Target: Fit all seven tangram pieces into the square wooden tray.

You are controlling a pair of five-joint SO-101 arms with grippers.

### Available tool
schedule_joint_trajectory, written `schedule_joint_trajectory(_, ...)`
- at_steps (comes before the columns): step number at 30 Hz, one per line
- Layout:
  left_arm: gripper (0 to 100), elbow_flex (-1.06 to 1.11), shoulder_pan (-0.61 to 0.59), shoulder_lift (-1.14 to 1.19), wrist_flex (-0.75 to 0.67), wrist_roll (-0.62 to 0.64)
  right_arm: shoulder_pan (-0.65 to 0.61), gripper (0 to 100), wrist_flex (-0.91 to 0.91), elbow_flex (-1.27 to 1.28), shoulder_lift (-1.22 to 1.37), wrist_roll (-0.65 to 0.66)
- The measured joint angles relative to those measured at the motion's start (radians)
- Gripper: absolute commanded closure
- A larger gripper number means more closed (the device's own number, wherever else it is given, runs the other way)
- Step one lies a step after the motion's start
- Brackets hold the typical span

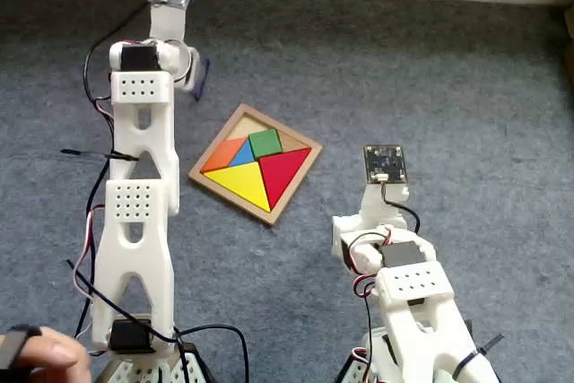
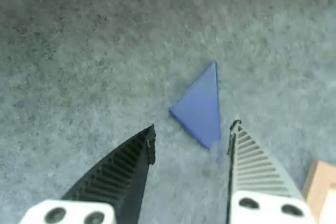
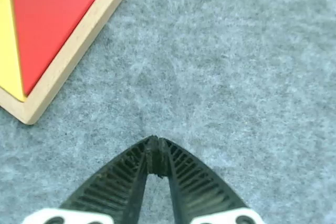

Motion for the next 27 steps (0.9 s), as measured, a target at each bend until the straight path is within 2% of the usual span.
schedule_joint_trajectory(6, 78, 0.002, 0.0, 0.107, -0.196, 0.064, 0.0, 98.9, 0.0, 0.0, 0.0, 0.0)
schedule_joint_trajectory(13, 78, 0.002, 0.032, 0.192, -0.256, 0.069, 0.0, 98.9, 0.0, 0.0, 0.0, 0.0)
schedule_joint_trajectory(16, 79, 0.0, 0.038, 0.203, -0.262, 0.009, 0.0, 98.9, 0.0, 0.0, 0.0, 0.0)
schedule_joint_trajectory(22, 89, -0.02, 0.078, 0.201, -0.157, -0.13, 0.0, 98.9, 0.0, 0.0, 0.0, 0.0)
schedule_joint_trajectory(27, 91, -0.021, 0.097, 0.189, -0.038, -0.247, 0.0, 98.9, 0.0, 0.0, 0.0, 0.0)
